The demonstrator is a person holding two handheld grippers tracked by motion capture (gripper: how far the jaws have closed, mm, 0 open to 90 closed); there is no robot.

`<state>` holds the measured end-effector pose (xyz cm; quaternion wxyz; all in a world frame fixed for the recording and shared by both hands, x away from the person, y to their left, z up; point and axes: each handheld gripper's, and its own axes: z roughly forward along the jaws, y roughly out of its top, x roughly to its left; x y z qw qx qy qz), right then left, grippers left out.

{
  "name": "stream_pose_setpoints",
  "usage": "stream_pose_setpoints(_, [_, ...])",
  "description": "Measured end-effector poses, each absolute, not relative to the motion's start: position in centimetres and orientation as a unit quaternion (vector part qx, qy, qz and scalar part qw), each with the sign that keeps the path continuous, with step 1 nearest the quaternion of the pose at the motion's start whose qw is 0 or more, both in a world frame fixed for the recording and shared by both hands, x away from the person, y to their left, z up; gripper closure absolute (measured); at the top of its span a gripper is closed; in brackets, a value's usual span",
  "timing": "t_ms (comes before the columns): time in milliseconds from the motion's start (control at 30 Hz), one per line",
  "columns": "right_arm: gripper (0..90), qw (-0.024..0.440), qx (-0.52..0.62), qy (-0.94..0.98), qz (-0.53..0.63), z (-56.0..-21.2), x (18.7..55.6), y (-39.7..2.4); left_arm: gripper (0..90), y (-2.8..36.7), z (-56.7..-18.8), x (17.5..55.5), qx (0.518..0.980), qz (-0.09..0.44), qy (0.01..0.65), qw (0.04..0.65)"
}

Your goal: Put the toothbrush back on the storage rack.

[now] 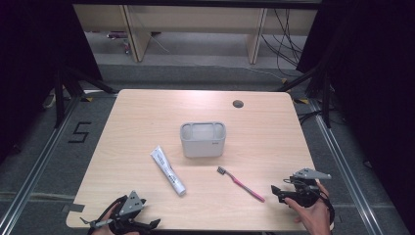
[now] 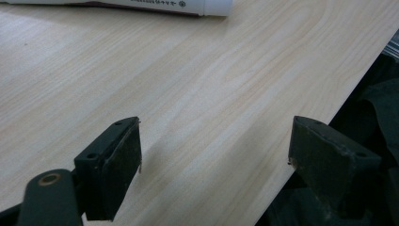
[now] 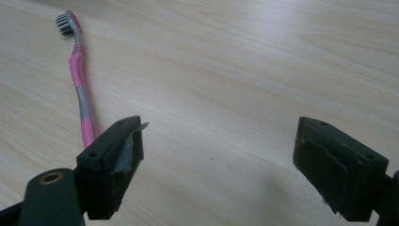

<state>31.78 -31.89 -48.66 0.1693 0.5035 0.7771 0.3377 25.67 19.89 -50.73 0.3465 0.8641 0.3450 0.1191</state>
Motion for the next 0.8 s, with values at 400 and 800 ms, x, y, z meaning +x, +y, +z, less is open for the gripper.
stream_pose_setpoints(400, [21.9, 0.142, 0.469, 0.805, 0.335, -48.2, 31.8, -30.7, 17.1, 19.9, -50.8, 25.6, 0.863, 0.118, 0.348, 0.346])
stream_pose_setpoints(800, [24.4, 0.134, 0.451, 0.821, 0.324, -47.7, 31.8, -29.0, 17.1, 19.9, -50.8, 25.7, 0.865, 0.117, 0.347, 0.343])
